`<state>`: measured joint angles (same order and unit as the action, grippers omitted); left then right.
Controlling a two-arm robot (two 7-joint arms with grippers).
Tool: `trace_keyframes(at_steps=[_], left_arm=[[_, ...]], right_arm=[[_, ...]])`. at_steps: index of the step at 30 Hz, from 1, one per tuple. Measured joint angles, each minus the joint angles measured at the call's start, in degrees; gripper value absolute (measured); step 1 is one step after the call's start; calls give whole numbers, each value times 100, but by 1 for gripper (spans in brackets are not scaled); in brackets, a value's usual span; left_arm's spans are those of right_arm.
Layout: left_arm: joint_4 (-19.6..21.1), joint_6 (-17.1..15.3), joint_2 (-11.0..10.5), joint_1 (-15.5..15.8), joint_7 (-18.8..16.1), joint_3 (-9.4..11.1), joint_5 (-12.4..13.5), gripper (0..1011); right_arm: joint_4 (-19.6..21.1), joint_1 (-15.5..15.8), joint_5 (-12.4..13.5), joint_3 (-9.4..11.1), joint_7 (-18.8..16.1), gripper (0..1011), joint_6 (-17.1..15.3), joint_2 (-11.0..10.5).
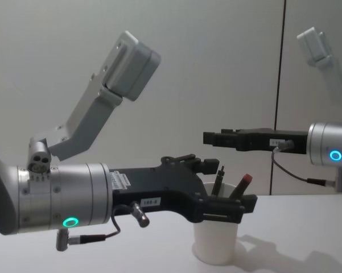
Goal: Place the pen into the pen holder.
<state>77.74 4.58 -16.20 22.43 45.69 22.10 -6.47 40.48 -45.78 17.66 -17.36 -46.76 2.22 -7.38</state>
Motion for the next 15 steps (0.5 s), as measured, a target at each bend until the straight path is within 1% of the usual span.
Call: trace_keyframes(at_steps=[4,7,9,11,13,15], left_arm=[[0,0,0,0,0,0,0,1000],[0,0,0,0,0,0,0,999],[0,0,0,0,0,0,0,1000],[0,0,0,0,0,0,0,1000],[0,0,0,0,0,0,0,1000],[0,0,0,0,0,0,0,999]], right_arm=[[7,1,73,3,22,748,4,0],[27,11,108,8,31,824,4,-5],[38,16,124,11,36,896,4,-7],[44,21,137,13,39,930,3,-9],[57,26,156,16,44,990,2,-12],[65,30,171,19,48,1001,1,-15]])
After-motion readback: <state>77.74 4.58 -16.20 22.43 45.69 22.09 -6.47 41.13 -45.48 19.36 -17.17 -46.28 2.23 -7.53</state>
